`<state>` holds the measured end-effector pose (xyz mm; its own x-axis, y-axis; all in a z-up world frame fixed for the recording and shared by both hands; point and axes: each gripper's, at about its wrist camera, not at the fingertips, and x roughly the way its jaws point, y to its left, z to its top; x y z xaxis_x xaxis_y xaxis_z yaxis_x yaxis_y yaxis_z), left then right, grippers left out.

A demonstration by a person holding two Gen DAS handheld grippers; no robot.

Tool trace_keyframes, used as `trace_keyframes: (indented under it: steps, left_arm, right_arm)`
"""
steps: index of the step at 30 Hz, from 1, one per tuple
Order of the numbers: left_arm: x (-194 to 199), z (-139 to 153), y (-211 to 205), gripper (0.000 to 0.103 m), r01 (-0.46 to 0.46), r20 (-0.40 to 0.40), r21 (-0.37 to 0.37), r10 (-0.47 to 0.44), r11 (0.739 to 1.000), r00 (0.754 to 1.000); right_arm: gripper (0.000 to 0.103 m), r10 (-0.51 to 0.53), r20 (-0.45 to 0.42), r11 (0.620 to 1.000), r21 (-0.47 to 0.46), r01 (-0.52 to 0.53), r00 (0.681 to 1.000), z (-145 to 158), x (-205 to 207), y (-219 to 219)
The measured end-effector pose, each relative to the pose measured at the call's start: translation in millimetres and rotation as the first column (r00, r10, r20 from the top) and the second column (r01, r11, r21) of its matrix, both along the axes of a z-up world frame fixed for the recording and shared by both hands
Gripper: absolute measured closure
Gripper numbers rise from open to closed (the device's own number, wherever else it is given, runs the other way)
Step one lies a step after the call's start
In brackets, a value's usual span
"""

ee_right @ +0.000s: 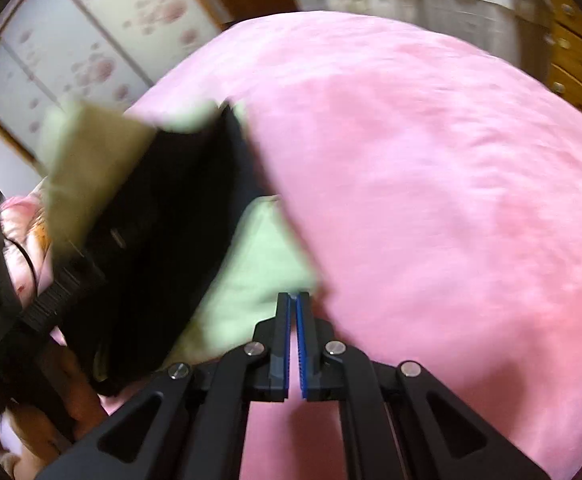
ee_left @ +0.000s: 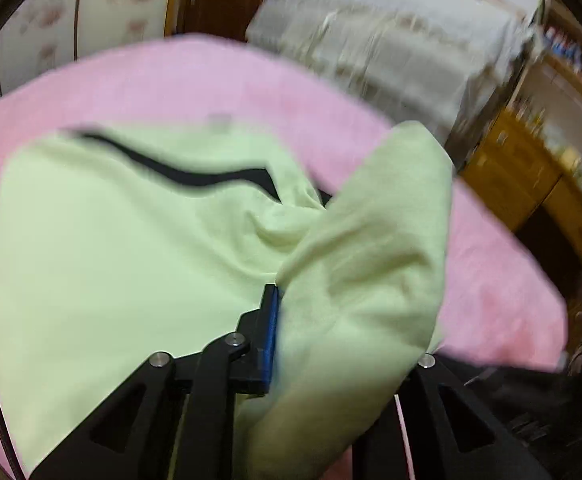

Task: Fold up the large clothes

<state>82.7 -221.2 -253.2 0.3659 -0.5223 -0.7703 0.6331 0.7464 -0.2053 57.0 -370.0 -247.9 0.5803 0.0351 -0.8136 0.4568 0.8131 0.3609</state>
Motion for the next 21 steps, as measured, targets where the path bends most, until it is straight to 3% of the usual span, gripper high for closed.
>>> trace_keyframes:
  steps: [2,4,6,9,15,18,21]
  left_arm:
    - [-2.9,-6.3,0.0,0.086,-0.01,0.013,0.023,0.009,1.0,1.0]
    - [-3.1,-2.8,1.0,0.074,0.001,0.007,0.009,-0.001,1.0,1.0]
    - [2.3,3.3,7.6,0.048,0.016,-0.052,-0.022,-0.017,1.0,0.998]
    - [-5.1,10.9,4.8,0.037,0.014,-0.107,-0.047,-0.019,0.999,0.994]
    - [-17.4,28.5,27.6,0.034,-0.037,-0.248,-0.13,0.003,0.991,0.969]
    - [-19.9,44.8,46.1,0.034,-0.083,-0.268,-0.152,0.04,0.985,0.963]
    - [-12.6,61.0,77.8,0.034,-0.161,-0.24,-0.14,0.124,0.977,0.963]
  right_arm:
    - [0.1,-0.018,-0.007,1.0,0.008,0.018,1.0,-1.8,-1.9,-6.0]
    - [0.1,-0.008,-0.008,1.0,0.015,0.009,1.0,-2.0,0.0,-5.2]
    - [0.1,0.008,-0.007,1.0,0.012,-0.008,1.0,0.2,0.5,-3.4]
    - [0.1,0.034,-0.001,0.999,-0.003,-0.034,0.999,7.5,6.7,1.6]
    - [0.1,0.036,0.007,0.999,-0.014,-0.036,0.999,28.6,10.7,-10.4]
    - [0.099,0.045,0.016,0.998,-0.042,-0.044,0.999,50.1,15.3,-12.0]
    - [0.079,0.071,0.041,0.996,-0.051,-0.069,0.997,72.2,22.3,-12.5]
